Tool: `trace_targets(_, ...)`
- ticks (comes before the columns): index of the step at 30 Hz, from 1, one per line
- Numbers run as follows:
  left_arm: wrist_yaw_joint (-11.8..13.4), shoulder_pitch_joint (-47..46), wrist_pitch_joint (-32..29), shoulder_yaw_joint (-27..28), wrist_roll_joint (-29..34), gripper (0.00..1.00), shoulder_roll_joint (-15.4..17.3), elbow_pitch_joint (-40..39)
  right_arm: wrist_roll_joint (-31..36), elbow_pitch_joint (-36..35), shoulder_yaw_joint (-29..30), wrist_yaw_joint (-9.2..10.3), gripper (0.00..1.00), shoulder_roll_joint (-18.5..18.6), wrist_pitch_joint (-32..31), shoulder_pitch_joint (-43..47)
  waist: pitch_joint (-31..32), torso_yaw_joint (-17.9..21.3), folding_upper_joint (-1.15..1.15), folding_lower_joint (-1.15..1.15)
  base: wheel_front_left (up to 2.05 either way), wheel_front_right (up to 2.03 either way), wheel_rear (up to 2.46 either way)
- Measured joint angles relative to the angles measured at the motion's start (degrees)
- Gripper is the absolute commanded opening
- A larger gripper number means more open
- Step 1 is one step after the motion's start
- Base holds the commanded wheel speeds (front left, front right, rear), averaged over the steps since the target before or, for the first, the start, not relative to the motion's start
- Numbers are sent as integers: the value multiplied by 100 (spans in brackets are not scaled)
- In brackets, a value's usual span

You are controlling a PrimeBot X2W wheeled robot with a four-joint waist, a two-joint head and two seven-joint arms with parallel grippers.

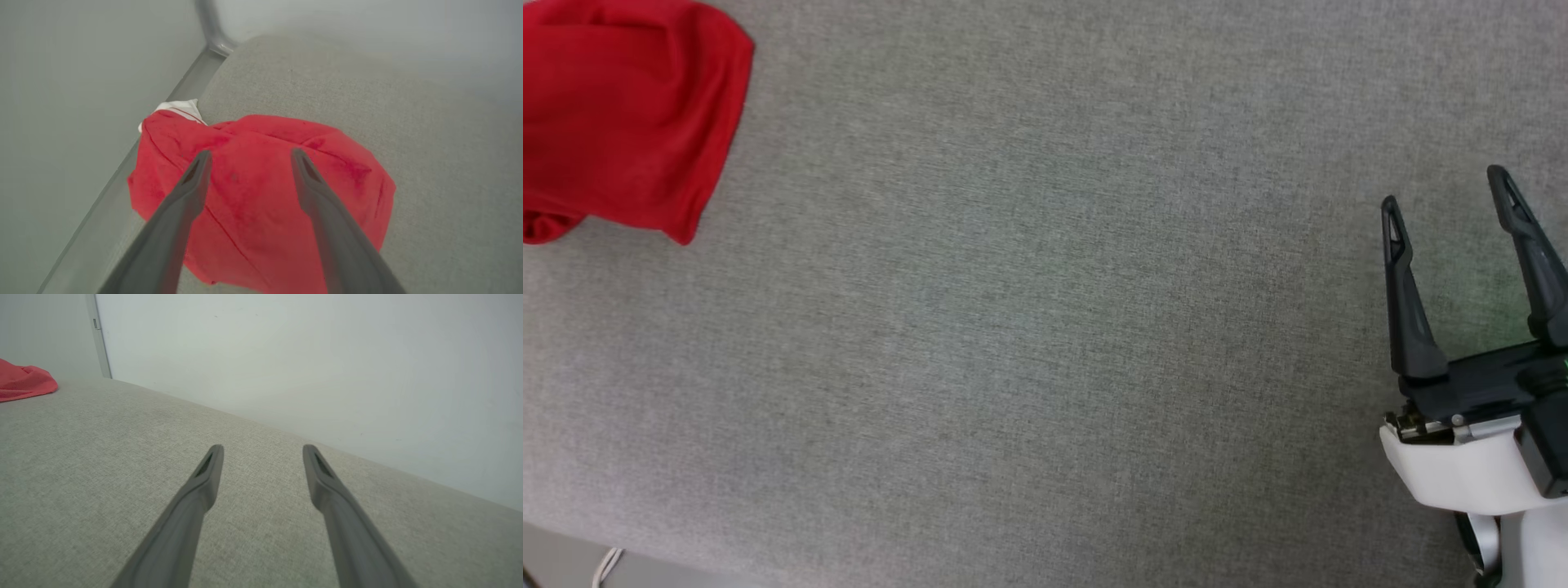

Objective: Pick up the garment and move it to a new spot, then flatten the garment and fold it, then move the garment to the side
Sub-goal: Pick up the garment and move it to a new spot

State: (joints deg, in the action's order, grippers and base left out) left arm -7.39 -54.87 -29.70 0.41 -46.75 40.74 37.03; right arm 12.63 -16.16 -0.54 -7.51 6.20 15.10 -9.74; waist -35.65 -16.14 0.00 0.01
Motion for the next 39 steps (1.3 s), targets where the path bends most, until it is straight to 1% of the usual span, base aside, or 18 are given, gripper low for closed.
trace_targets(4,0,222,-896,-382,-630,100,246,-30,15,-109,-38,0,100,44,0,-75,-150,70,0,0,0,0,0)
trace_targets(7,0,339,-1355,-579,-987,100,349,-24,53,-197,-48,0,100,78,0,-77,-245,120,0,0,0,0,0)
trace_targets(10,0,422,-1500,-736,-1158,100,382,43,57,-255,-60,0,100,97,0,-84,-329,163,0,0,0,0,0)
trace_targets(13,0,494,-1556,-936,-1239,100,319,148,103,-302,-86,0,100,100,0,-95,-401,206,0,0,0,0,0)
trace_targets(18,0,506,-1437,-1193,-1247,100,230,272,115,-313,-108,0,100,100,0,-95,-421,242,0,0,0,0,0)
trace_targets(19,3,497,-1412,-1271,-1246,39,234,272,115,-304,-118,0,100,100,0,-94,-405,243,0,-1,0,0,0)
trace_targets(20,7,496,-1367,-1318,-1245,0,232,277,115,-286,-122,0,100,97,0,-94,-380,245,0,0,0,0,0)
trace_targets(25,5,483,-1068,-1508,-1248,0,365,222,79,-169,-185,0,100,49,0,-103,-150,258,0,0,0,0,0)
trace_targets(29,2,396,-839,-1656,-1185,0,657,-5,-8,-32,-248,0,100,-48,0,-103,142,279,0,0,0,0,0)
trace_targets(34,0,222,-735,-1908,-1085,0,1059,-600,-111,134,-325,0,100,-165,0,-93,560,326,0,-1,0,0,0)
trace_targets(39,0,-111,-767,-2221,-965,0,1324,-1293,-214,258,-382,0,100,-253,0,-91,936,408,0,-1,0,0,0)
